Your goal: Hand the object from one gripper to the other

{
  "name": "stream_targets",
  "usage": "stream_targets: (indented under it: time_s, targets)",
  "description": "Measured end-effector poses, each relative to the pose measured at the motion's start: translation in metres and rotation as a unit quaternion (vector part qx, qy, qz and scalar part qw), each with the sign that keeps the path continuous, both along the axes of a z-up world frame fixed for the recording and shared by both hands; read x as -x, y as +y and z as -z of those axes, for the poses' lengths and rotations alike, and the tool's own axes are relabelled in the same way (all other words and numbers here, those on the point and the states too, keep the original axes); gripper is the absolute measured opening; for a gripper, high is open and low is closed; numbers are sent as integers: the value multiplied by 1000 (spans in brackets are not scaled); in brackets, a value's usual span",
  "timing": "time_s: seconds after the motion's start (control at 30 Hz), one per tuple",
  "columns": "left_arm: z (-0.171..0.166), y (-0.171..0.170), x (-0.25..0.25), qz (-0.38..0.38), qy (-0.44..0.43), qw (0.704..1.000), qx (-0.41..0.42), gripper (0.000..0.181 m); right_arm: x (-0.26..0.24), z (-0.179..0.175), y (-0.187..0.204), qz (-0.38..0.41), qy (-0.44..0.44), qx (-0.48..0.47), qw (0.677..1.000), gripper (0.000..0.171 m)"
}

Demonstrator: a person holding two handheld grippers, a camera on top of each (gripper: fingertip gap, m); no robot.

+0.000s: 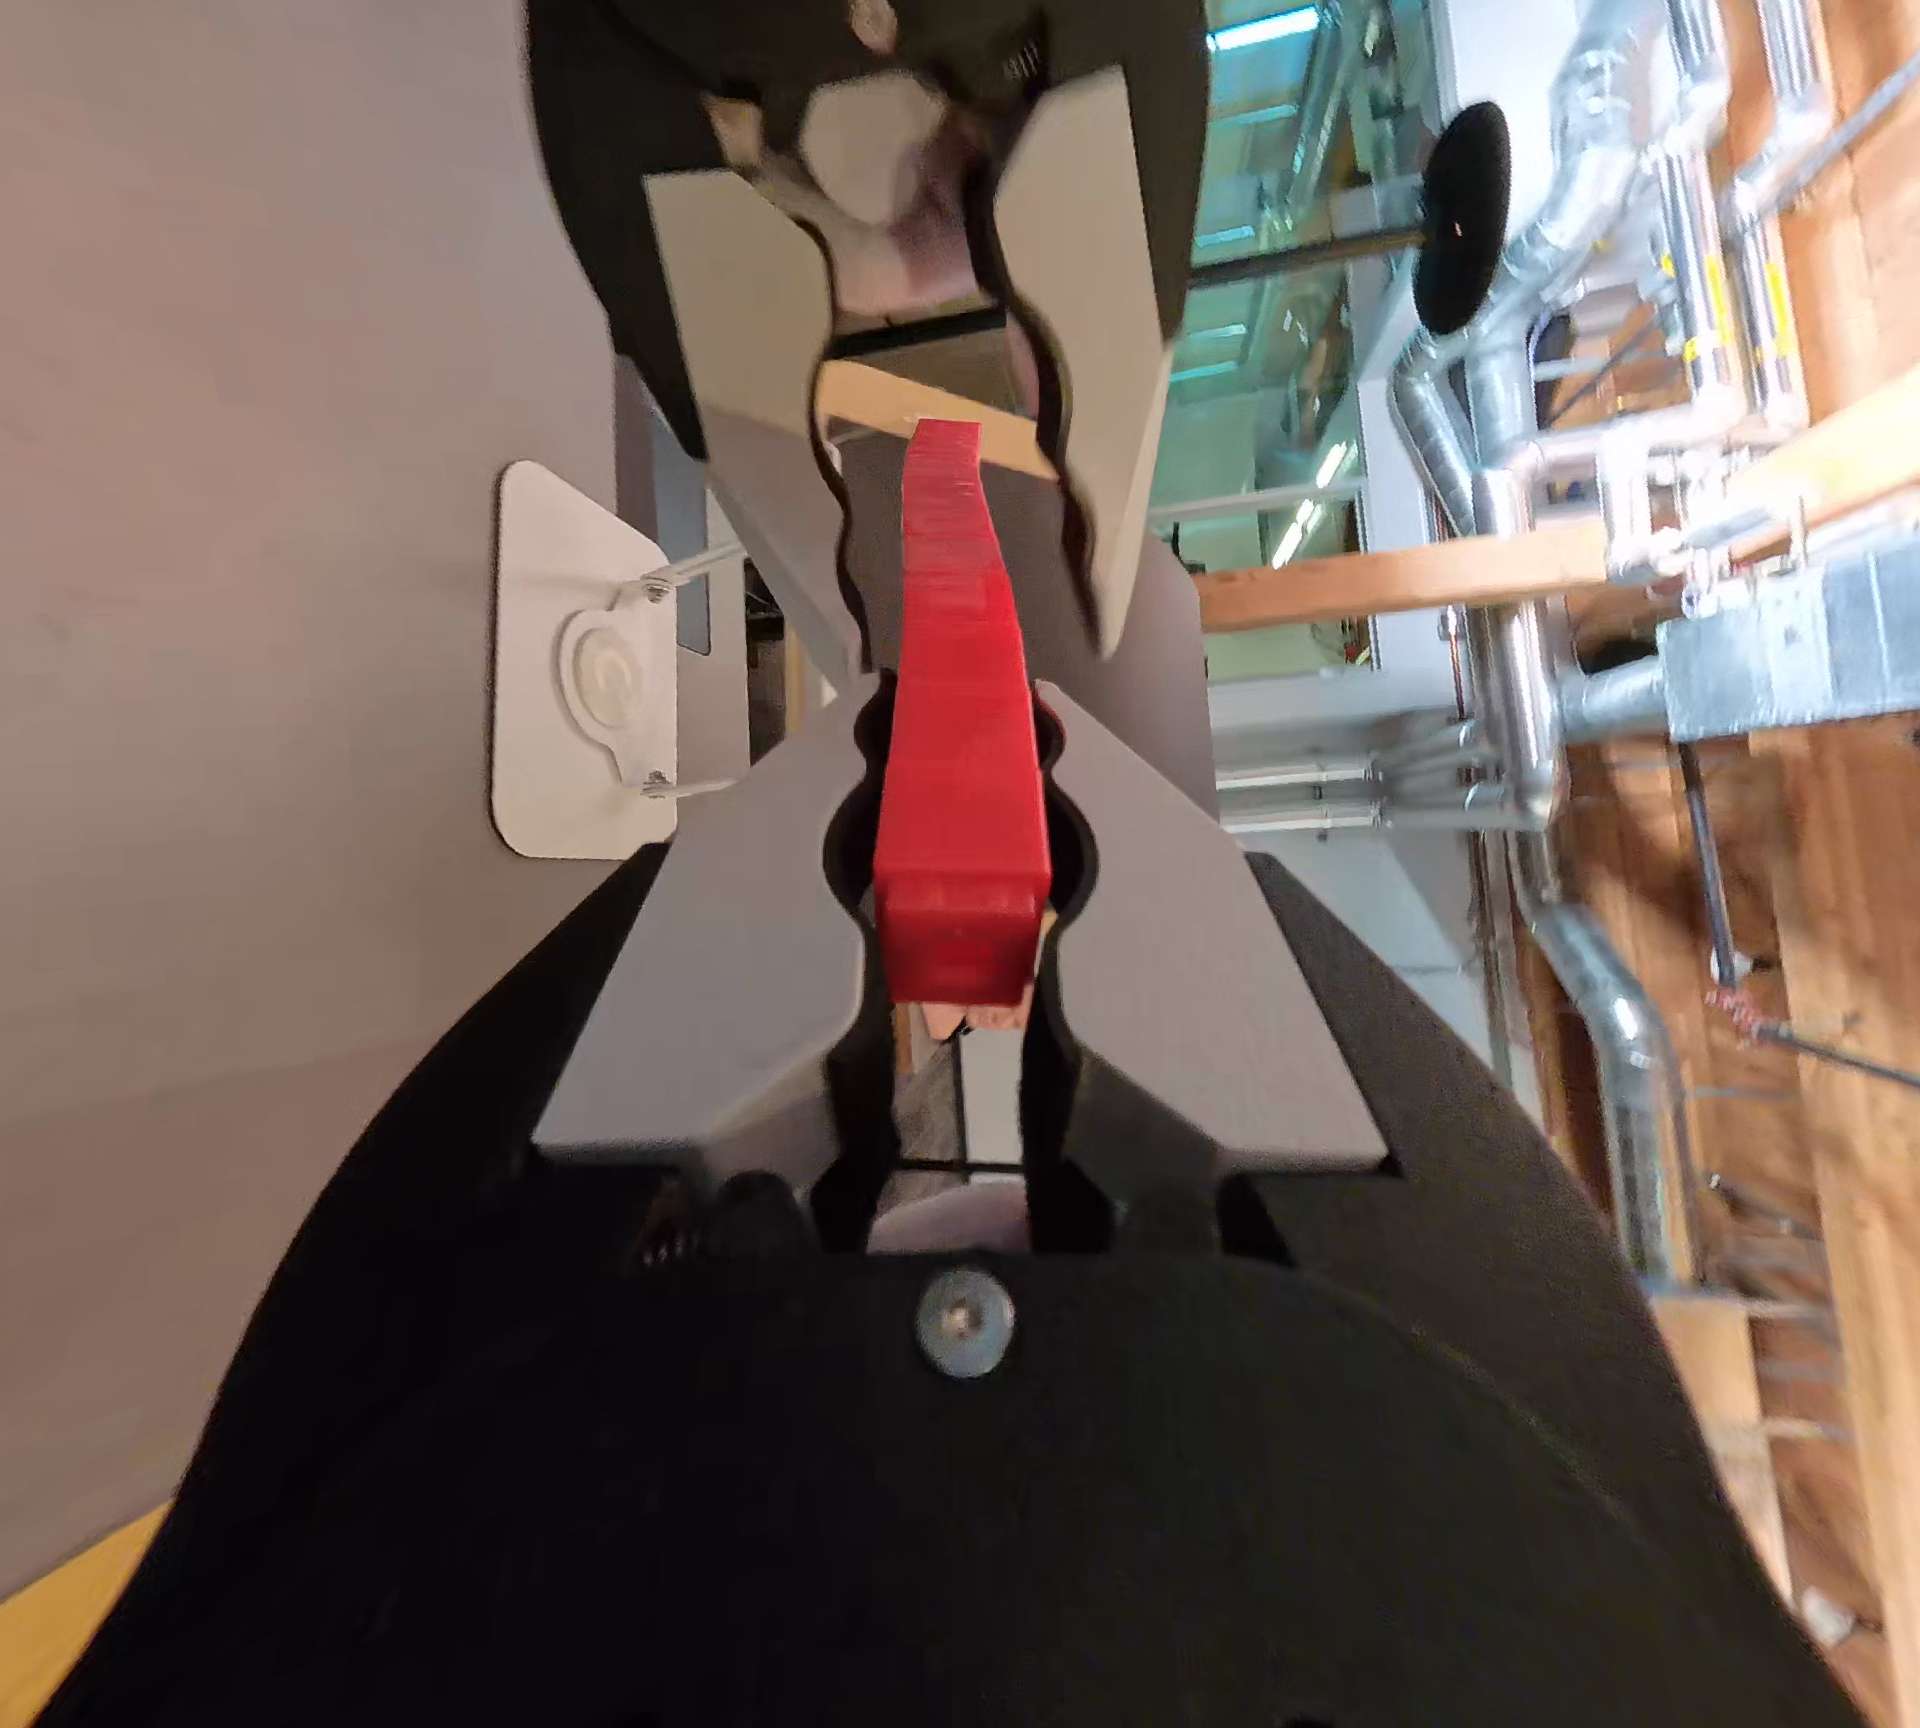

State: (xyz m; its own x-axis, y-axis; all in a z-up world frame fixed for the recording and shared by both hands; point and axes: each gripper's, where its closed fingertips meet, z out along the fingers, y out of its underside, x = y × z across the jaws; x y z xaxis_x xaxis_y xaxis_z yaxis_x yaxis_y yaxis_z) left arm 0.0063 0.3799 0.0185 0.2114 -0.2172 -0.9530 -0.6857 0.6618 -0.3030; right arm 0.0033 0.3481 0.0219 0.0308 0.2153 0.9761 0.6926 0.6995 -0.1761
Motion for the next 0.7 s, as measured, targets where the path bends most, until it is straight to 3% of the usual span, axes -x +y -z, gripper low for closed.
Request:
stream_targets:
  time_s: [0.1,0.23,0.33,0.43,0.53,0.63,0.7]
  targets:
    - [-30,8,13,-41,-56,995,-70,67,-11,-16,16,19,65,32,997,21]
    - [-64,15,38,-93,-128,974,-165,74,-15,-39,21,-30,189,115,975,20]
    - [-78,18,56,-131,-156,952,-228,80,-10,-51,8,-112,272,233,927,21]
    - [-78,20,59,-168,-120,930,-305,80,-7,-57,4,-154,320,319,879,20]
    - [-74,27,59,-195,-101,922,-320,65,-1,-48,3,-170,315,384,851,20]
    - [-74,28,65,-204,-108,916,-328,24,3,-40,5,-164,304,403,847,20]
    - [-72,30,66,-204,-98,919,-323,22,4,-39,5,-164,301,402,849,20]
